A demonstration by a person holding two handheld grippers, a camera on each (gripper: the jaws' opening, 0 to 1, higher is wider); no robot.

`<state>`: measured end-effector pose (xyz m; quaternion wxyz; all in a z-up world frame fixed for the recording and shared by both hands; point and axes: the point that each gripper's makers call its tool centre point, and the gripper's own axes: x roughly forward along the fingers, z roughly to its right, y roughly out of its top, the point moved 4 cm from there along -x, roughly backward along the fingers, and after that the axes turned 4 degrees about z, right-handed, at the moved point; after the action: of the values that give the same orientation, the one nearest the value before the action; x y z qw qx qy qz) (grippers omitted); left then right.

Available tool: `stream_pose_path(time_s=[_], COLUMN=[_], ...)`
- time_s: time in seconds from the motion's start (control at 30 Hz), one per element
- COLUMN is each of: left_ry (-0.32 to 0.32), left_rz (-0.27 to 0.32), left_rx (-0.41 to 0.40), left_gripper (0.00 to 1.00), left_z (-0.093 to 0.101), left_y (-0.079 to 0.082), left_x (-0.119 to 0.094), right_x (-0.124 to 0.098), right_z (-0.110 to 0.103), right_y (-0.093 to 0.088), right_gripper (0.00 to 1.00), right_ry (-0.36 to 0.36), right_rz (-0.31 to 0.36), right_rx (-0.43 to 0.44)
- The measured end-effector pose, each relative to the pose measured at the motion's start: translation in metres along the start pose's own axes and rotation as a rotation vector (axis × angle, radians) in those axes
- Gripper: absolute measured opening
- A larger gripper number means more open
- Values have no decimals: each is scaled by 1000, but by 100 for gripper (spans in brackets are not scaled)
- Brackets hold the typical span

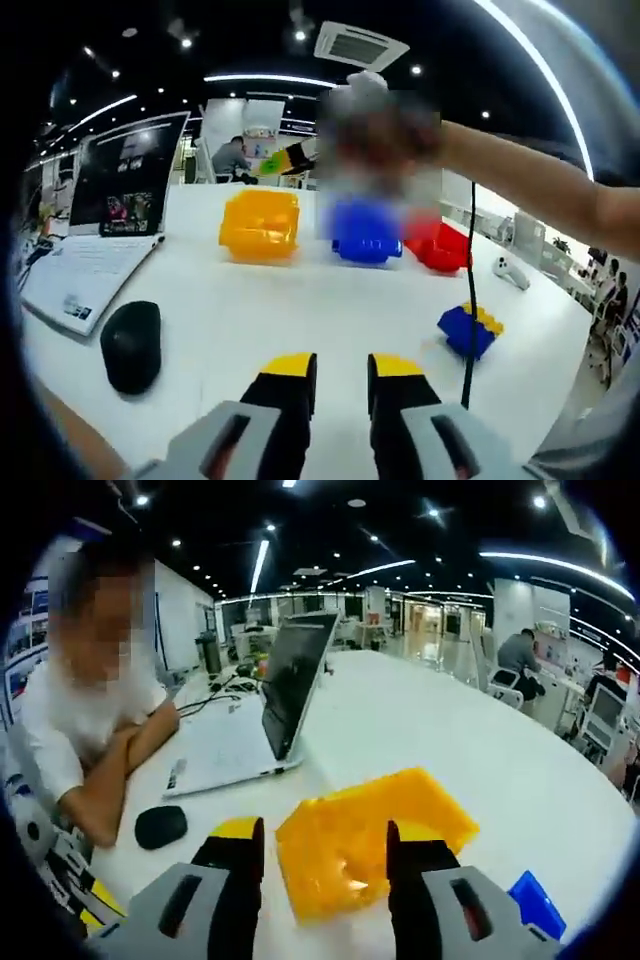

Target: Take apart the toy blocks one by one and place each separated block into its matching bin, sorting the blocks by their type until all the connected pieces are disassembled and separated into the correct bins

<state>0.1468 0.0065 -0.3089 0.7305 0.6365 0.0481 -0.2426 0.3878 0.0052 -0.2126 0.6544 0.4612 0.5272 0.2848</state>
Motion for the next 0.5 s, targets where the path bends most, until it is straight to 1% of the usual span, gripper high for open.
stream_pose_path(time_s=[0.03, 0.07, 0.1, 0.13, 0.17, 0.2, 0.23, 0.27, 0.3, 0.33, 0.37, 0.4, 0.43, 0.47, 0.5], left_ry=[-2, 0, 3, -2, -2, 11, 18, 14, 4, -15, -45, -62, -69, -78, -91], left_rz=[-8, -13, -11, -10, -6, -8, -9, -7, 3, 13, 24, 36, 43, 47, 42], left_rx=[11, 36, 54, 81, 101, 99, 102, 110, 113, 120, 148, 181, 199, 233, 279], left_gripper=[20, 20, 19, 18, 18, 18, 18, 18, 18, 18, 17, 16, 15, 15, 15], left_z=[1, 2, 4, 6, 7, 8, 8, 10, 13, 17, 23, 28, 31, 36, 42], left_y=[1, 1, 2, 2, 2, 1, 1, 1, 3, 6, 9, 12, 14, 17, 18], left_x=[1, 1, 2, 2, 3, 6, 8, 11, 13, 14, 15, 16, 16, 16, 17], right_x=[-11, -24, -34, -46, -61, -76, -92, -112, -127, -139, -152, -163, -173, -182, -189], right_z=[-6, -21, -33, -54, -78, -97, -115, -135, -147, -154, -160, -160, -157, -153, -150], right_y=[-1, -3, -4, -3, -3, -3, -8, -18, -30, -44, -59, -75, -90, -108, -121], right_gripper=[46, 39, 29, 22, 21, 20, 17, 12, 8, 4, 3, 3, 3, 3, 4], right_ry=[12, 56, 109, 220, 328, 402, 446, 481, 484, 474, 454, 416, 357, 303, 270], right_rz=[-12, -20, -20, -15, 6, 25, 38, 35, 21, -1, -26, -55, -76, -122, -157], right_rx=[-22, -31, -21, 19, 30, 2, -42, -125, -203, -263, -306, -360, -417, -439, -449])
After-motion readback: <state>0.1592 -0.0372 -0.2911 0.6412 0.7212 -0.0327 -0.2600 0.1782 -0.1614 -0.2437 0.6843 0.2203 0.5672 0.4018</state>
